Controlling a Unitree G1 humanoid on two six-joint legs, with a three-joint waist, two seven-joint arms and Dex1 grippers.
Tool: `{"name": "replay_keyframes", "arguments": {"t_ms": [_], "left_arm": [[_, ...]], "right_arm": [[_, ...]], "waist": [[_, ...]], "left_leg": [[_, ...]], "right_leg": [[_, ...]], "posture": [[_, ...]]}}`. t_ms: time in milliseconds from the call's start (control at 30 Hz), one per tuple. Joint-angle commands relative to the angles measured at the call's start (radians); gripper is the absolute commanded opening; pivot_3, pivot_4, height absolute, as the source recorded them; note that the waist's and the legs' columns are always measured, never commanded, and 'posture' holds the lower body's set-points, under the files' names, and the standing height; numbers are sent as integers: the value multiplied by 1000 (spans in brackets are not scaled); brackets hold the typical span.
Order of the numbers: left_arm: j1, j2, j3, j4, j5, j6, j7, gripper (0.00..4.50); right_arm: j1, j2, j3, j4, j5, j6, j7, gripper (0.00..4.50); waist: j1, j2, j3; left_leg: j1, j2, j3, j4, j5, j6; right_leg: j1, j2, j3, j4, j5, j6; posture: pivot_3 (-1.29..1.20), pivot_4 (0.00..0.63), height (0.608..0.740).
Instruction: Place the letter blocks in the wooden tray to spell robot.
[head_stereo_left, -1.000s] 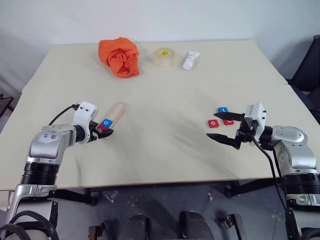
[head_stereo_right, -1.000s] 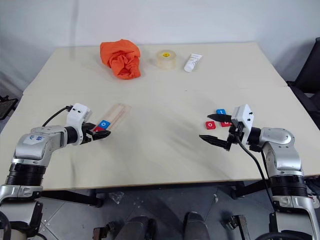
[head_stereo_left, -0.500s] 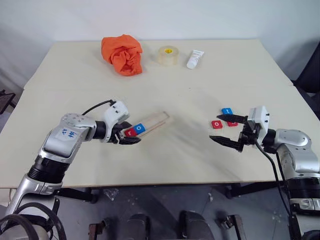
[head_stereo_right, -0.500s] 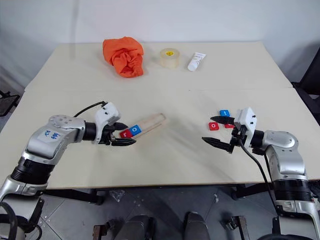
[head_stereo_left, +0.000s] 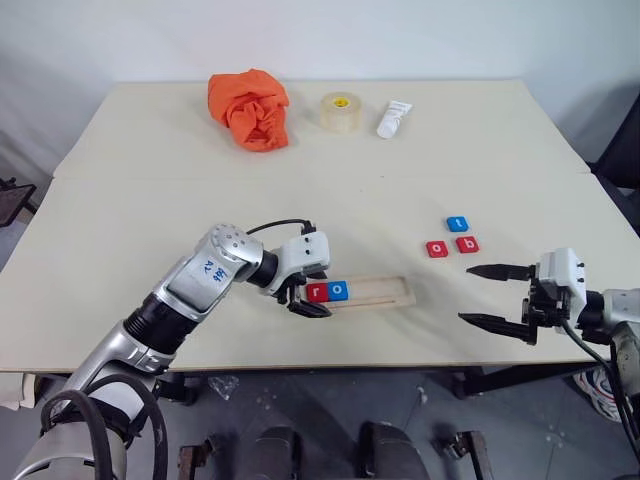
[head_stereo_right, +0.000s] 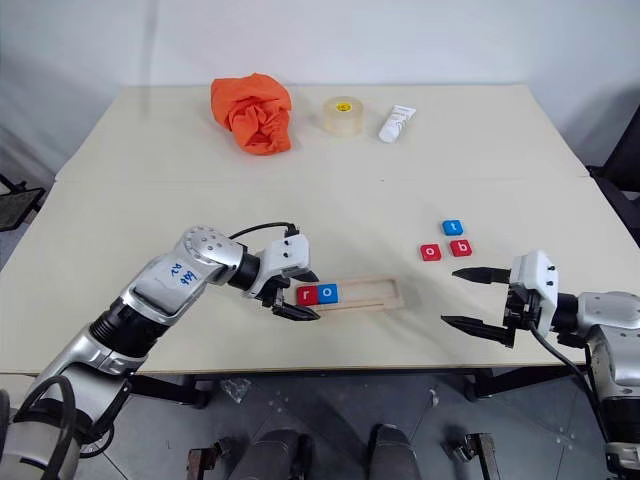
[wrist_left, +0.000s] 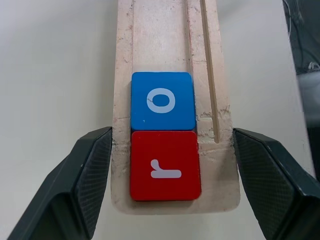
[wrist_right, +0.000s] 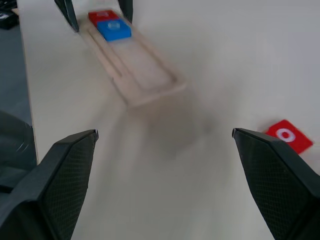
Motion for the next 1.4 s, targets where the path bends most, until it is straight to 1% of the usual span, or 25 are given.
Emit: {"name": "replay_keyframes", "arguments": {"t_ms": [33,233,400,433,467,600,700,833,867,933,1067,1133,1167,1233,1300,1400], "left_arm": [[-24,-26,-16,21,44,-73,-10,3421],[-41,-64,-20,94,93,-137,-30,3421],[-37,-83,-7,86,85,-122,-60,3421],[-35,-88,1,85,76,-109,-64,4145],[-34,-90,6,83,79,-104,-59,4424],[-20,-76,40,66,86,-129,-41,4471],[4,-62,100,39,60,-147,-28,4471],[66,-40,242,0,-27,-182,-26,4471],[93,-42,298,7,-63,-224,-29,4471],[136,-25,359,23,-96,-289,-47,4471],[230,-11,461,79,-165,-458,-112,4471],[279,-47,547,129,-271,-549,-187,4471],[287,-59,569,144,-299,-573,-207,4471],[324,-54,584,174,-313,-639,-267,4471],[359,-70,623,216,-369,-705,-343,4471],[373,-67,631,279,-376,-763,-400,4471]], "right_arm": [[38,-10,-51,-57,30,-9,-17,4500],[102,3,-76,-122,44,5,-65,4500],[123,-2,-84,-143,51,12,-97,4500],[121,-3,-82,-144,52,13,-102,4500],[118,-4,-81,-144,52,14,-107,4500],[97,-1,-81,-144,55,25,-140,4500],[85,1,-93,-139,58,38,-177,4500],[79,4,-105,-136,24,112,-308,4500],[79,14,-111,-140,16,132,-358,4500],[77,31,-120,-153,17,195,-446,4500],[89,64,-132,-200,34,287,-546,4500],[84,91,-140,-224,50,350,-606,4500],[82,98,-143,-231,55,369,-621,4500],[87,114,-153,-265,55,375,-658,4500],[115,122,-166,-327,68,412,-690,4500],[149,128,-191,-401,92,461,-728,4500]], "waist": [[1,0,0],[2,0,0],[2,0,0],[2,0,0],[2,0,0],[2,0,0],[1,0,0],[0,0,0],[0,0,0],[0,0,0],[0,0,0],[0,1,0],[0,0,0],[2,0,0],[2,1,0],[3,1,0]], "left_leg": [[0,0,-1,0,0,0],[0,0,0,0,0,0],[0,0,0,0,0,0],[0,0,0,0,0,0],[0,0,0,1,0,0],[0,0,0,1,0,0],[0,0,0,1,0,0],[0,0,-1,1,0,0],[0,0,-1,1,0,0],[0,0,-1,1,0,0],[0,0,-1,1,0,0],[0,0,-1,1,0,0],[0,0,-1,1,0,0],[0,0,-2,1,0,0],[0,0,-1,1,0,0],[0,0,-1,1,0,0]], "right_leg": [[0,0,0,0,0,0],[0,0,0,0,0,0],[0,0,0,0,0,0],[0,0,0,0,0,0],[0,0,0,0,0,0],[0,0,0,0,0,0],[0,0,0,0,0,0],[0,-1,0,1,0,0],[0,-1,0,1,0,0],[0,-1,0,1,0,0],[0,-1,0,0,0,0],[0,-1,0,0,0,0],[0,-2,-1,0,0,0],[0,-2,-1,-3,0,0],[0,-2,-1,-3,0,0],[0,-2,-1,-3,0,0]], "posture": [[0,150,740],[0,150,740],[0,150,740],[0,150,740],[0,150,740],[0,150,740],[0,150,740],[0,150,740],[0,150,740],[0,150,740],[0,150,740],[0,150,740],[0,150,740],[0,150,740],[0,150,740],[0,150,740]]}}
